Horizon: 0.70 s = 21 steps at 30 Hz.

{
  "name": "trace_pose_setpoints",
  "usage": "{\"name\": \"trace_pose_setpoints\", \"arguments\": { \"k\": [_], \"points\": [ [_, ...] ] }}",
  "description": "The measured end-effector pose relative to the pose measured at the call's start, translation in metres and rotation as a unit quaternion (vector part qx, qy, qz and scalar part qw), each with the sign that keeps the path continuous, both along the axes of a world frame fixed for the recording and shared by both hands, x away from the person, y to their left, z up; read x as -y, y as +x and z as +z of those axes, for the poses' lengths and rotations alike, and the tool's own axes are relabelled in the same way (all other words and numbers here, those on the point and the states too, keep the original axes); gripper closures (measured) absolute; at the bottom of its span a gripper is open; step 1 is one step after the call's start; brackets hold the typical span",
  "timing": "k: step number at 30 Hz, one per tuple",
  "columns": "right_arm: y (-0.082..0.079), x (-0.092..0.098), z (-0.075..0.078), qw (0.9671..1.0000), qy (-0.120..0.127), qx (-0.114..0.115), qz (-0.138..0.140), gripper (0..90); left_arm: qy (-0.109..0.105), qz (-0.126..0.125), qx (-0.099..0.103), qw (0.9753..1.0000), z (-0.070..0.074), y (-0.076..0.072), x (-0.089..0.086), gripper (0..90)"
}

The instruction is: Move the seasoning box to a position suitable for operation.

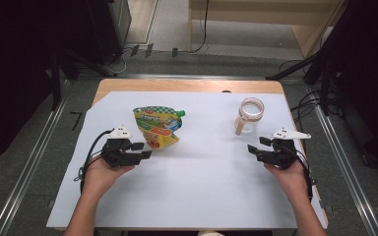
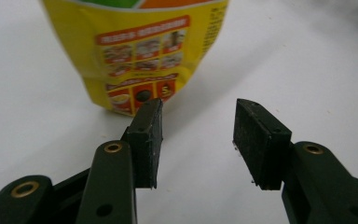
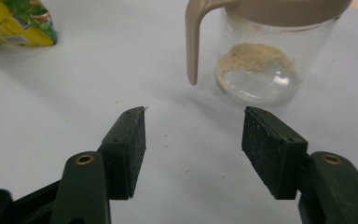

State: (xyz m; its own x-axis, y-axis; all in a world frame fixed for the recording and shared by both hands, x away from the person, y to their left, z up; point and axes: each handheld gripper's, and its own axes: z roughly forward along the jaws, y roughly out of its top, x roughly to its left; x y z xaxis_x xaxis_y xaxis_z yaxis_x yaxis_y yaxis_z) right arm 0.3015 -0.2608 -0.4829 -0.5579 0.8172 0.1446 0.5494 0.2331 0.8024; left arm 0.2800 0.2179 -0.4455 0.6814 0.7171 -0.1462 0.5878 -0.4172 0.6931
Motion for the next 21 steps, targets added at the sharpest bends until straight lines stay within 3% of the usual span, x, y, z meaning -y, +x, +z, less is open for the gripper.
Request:
{"name": "trace_pose_setpoints", "arguments": {
  "k": [4, 10, 14, 17, 21],
  "points": [
    [0.0, -0.004, -0.001, 0.9998, -0.001, -0.016, 0.012, 46.9, -0.011, -0.014, -0.004, 0.9998, 0.0, -0.001, 0.007, 49.4],
    [0.0, -0.003, 0.002, 0.9999, 0.01, -0.009, 0.003, 46.0, 0.006, -0.037, 0.004, 0.9993, -0.001, -0.004, 0.02, 43.1],
    [0.0, -0.003, 0.001, 0.9998, 0.012, -0.012, 0.005, 48.2, -0.006, -0.055, -0.003, 0.9984, 0.0, -0.005, 0.027, 43.4],
    [-0.001, -0.004, 0.001, 0.9998, 0.013, -0.014, 0.006, 48.3, -0.008, -0.058, -0.002, 0.9983, 0.0, -0.006, 0.027, 43.4],
    [-0.001, -0.005, 0.0, 0.9998, 0.006, -0.009, 0.014, 48.8, -0.024, -0.067, 0.003, 0.9974, 0.003, -0.007, 0.029, 43.2]
  ]
}}
